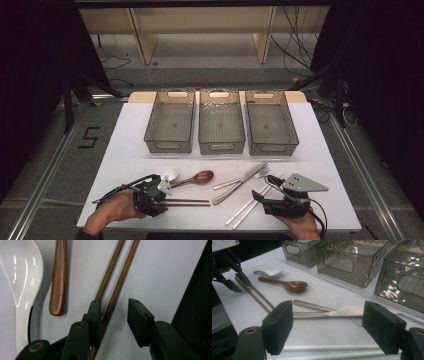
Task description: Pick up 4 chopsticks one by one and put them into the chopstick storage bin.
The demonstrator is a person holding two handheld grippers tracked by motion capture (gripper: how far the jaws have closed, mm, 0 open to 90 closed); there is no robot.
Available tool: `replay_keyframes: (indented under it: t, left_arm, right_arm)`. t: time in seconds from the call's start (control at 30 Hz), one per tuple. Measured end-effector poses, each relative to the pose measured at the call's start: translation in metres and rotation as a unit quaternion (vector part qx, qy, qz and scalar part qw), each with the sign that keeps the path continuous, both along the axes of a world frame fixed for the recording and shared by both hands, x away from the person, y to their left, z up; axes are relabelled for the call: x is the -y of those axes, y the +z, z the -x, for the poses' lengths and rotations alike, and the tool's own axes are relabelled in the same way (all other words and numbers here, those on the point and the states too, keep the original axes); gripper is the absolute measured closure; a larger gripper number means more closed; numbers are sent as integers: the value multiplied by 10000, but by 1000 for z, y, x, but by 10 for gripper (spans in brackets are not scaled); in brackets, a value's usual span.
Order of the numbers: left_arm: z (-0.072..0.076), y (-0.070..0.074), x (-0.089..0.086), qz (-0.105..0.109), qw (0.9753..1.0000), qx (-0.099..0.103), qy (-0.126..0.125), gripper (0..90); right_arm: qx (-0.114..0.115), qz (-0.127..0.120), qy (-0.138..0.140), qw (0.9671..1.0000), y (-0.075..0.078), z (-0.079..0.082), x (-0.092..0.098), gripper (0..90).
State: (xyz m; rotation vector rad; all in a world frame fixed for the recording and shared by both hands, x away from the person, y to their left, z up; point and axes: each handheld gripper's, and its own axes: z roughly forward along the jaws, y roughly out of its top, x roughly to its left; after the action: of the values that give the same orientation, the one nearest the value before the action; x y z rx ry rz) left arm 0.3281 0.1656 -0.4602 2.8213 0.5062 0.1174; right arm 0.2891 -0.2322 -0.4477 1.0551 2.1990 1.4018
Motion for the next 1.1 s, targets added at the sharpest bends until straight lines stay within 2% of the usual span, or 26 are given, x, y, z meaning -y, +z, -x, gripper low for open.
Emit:
replay_keyframes:
  t: [0.07, 0.27, 0.5, 0.7, 0.9, 1.03, 1.07, 1.1]
  left_arm:
    - [-2, -1, 1, -187, 9997, -40, -139, 654]
    - [-2, 0, 6, -360, 9986, -125, -371, 715]
    - [-2, 1, 14, -651, 9951, -146, -727, 785]
    - [0, 1, 17, -769, 9918, -119, -1012, 831]
    - [1, 2, 14, -617, 9924, -130, -1053, 839]
    - [2, 8, 11, -577, 9926, -102, -1059, 841]
    - [3, 10, 10, -486, 9936, -105, -1012, 841]
    - [3, 12, 9, -455, 9936, -91, -1034, 841]
  right_arm:
    - [-8, -11, 7, 10000, 0, 0, 0, 257]
    - [-33, -4, 28, 10000, 0, 0, 0, 258]
    - [-73, 0, 39, 10000, -1, -1, 0, 261]
    - [-76, -13, 64, 9999, 0, -1, 0, 263]
    - [-90, -9, 70, 9999, -1, -1, 0, 264]
    - [-99, 1, 73, 9999, -1, -1, -1, 264]
    - [-101, 4, 77, 9999, -1, -1, -1, 264]
    - [-102, 4, 79, 9999, -1, -1, -1, 264]
